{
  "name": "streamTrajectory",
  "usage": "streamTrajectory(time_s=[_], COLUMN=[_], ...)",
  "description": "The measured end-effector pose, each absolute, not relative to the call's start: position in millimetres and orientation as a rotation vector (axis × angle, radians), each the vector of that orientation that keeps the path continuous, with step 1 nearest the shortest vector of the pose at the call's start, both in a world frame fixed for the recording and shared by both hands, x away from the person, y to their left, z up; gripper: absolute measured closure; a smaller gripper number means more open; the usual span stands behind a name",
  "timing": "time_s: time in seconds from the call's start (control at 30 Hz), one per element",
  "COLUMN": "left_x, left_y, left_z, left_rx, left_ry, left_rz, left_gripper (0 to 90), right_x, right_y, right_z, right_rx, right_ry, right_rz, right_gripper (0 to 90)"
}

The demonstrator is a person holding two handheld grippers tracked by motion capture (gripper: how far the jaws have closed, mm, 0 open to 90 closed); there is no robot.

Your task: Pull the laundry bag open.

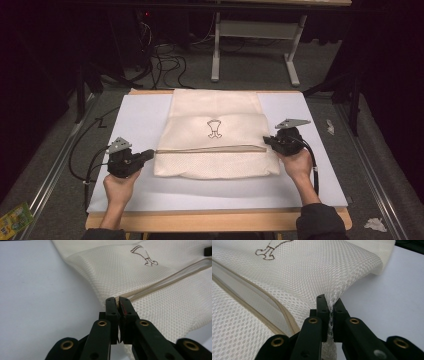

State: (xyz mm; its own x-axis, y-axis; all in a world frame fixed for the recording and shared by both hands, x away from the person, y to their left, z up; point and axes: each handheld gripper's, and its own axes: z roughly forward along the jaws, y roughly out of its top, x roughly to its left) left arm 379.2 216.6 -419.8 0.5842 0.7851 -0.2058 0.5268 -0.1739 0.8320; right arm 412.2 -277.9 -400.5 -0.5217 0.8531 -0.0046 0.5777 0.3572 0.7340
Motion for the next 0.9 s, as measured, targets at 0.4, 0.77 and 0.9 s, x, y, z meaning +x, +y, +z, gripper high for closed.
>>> streamTrajectory(time_s=[0.4,0.77,0.9], left_x=[377.1,376.5,376.6], left_y=[214.0,215.3,212.5], left_z=[-423.0,-421.1,-422.2], left_rx=[1.878,1.859,1.859], left_ry=[1.072,1.069,1.062], left_rz=[0.378,0.375,0.36], left_gripper=[87.4,87.2,87.1], right_x=[416.7,415.6,415.0], right_y=[-281.7,-282.2,-283.6], right_z=[-405.1,-409.2,-409.6], right_rx=[1.284,1.301,1.301], right_ry=[2.23,2.244,2.241], right_rz=[0.974,0.974,0.986], right_gripper=[88.7,88.6,88.5])
